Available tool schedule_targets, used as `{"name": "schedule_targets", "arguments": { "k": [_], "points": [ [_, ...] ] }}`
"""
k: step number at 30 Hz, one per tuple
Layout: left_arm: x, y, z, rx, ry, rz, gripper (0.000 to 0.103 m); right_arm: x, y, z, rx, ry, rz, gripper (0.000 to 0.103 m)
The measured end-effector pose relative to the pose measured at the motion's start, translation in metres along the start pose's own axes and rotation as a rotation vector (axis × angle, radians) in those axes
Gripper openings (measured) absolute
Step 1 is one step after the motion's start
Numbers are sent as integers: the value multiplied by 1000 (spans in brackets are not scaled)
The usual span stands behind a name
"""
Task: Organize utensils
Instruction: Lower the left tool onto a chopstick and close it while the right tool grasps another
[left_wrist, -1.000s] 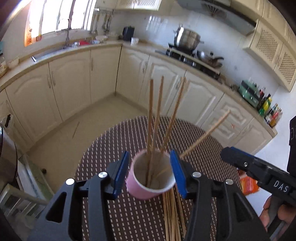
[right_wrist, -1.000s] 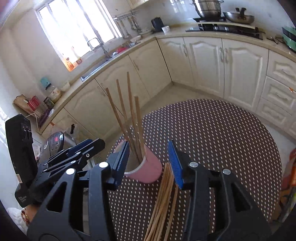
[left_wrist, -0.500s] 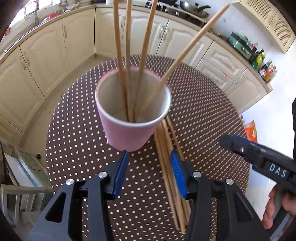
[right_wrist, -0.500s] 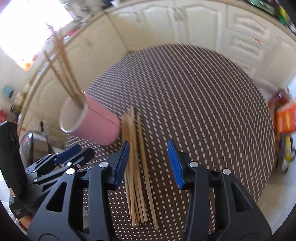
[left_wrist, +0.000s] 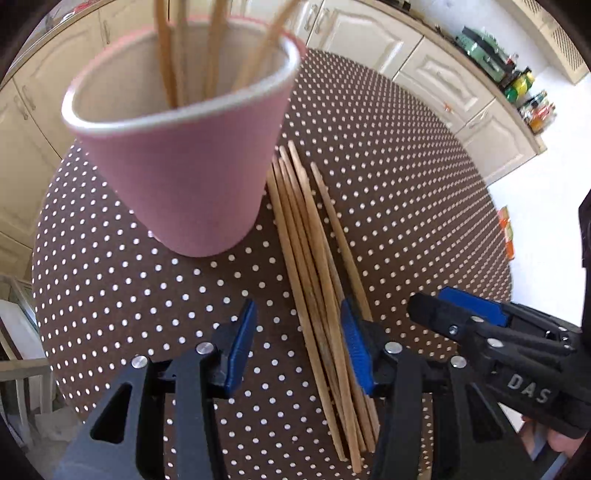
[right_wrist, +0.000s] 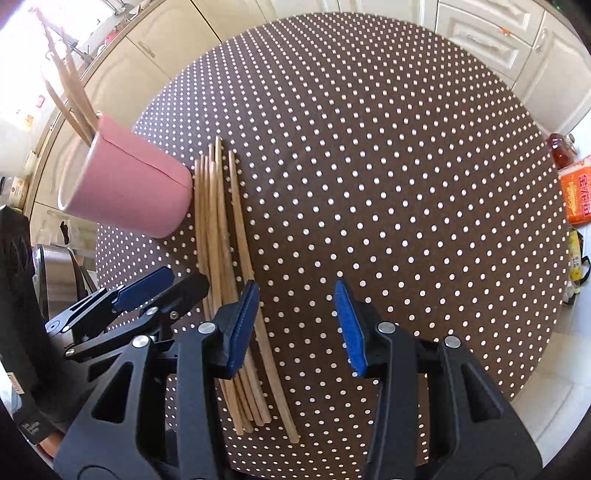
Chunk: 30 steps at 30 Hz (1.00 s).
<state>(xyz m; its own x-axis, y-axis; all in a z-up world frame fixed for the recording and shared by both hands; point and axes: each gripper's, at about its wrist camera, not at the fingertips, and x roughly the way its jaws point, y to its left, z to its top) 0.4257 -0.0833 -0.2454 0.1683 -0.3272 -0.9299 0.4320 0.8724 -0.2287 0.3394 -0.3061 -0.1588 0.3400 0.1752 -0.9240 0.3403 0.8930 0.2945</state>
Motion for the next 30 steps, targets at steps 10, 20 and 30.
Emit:
{"name": "schedule_targets", "arguments": {
  "k": [10,20,30],
  "points": [
    [3,3,-7,27,21,16,46,25,20,14,-65,66,67,37],
    [0,0,-5,109,38,105,39,60,85,22,-207,98,21,35],
    [9,-30,4,159,39,218,45,78,126,14,-269,110,-20,35]
  ]
}}
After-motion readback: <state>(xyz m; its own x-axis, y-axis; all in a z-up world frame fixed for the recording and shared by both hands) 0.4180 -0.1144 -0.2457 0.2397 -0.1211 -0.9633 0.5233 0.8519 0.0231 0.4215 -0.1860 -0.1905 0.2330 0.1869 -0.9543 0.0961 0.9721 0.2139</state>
